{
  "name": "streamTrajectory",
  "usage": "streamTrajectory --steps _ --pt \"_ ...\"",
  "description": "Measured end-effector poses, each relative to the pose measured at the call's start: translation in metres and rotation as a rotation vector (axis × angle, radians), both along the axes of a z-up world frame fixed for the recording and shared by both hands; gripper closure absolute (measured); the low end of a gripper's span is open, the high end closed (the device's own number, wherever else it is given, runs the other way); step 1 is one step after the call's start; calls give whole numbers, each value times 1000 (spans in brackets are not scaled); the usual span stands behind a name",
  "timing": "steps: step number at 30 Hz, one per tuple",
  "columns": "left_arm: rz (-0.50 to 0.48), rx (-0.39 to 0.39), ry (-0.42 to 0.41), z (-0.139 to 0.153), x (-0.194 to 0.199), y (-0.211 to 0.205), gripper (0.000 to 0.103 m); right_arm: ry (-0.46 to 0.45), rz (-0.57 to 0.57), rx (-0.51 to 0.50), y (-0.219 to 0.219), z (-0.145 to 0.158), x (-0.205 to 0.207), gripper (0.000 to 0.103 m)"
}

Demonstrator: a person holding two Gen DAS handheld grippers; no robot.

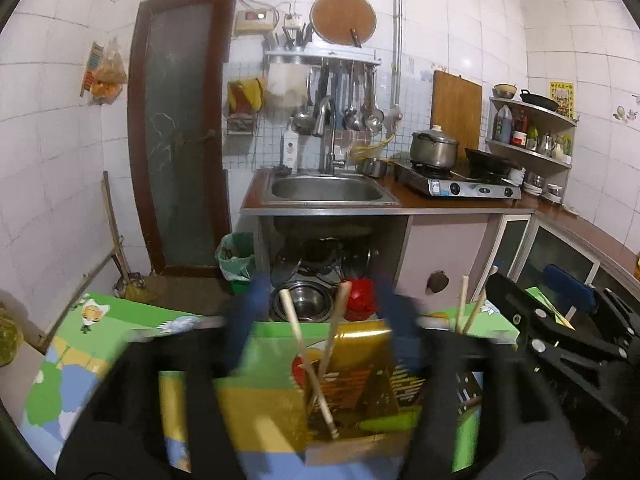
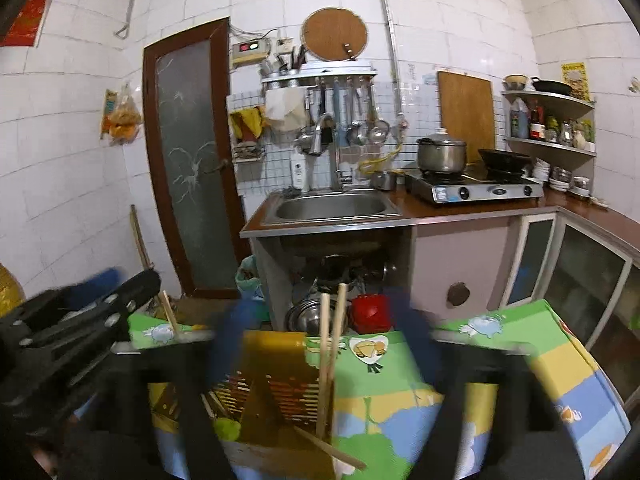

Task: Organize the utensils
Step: 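Open both tools and withdraw them back over the remaining chopsticks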

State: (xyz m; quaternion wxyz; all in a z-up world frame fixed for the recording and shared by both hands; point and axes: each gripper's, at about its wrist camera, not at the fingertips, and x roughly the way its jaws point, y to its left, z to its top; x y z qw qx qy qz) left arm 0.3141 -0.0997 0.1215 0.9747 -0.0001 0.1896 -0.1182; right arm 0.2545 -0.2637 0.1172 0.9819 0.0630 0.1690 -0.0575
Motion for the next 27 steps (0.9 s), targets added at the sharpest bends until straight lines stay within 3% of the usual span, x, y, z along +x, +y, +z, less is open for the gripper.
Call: streamTrajectory --steps 2,5,7,10,15,21,27 --pt "9 10 -16 7 -18 9 14 14 -15 -17 -1 4 -11 27" --pt "30 21 -29 14 -45 27 5 13 -29 -21 -4 12 -37 22" --pt "45 30 -21 13 -62 39 5 20 -51 -19 -7 12 -59 16" --pt "55 37 49 -3 -82 55 5 80 -64 -20 -11 -1 -87 16" --pt "70 73 152 -54 -107 66 5 243 -82 -9 -10 -61 -124 16" --pt "72 127 309 -129 -120 58 5 418 -103 32 -12 -135 -140 16" --pt "77 183 406 -170 -117 42 5 515 -105 24 -9 -170 -141 16"
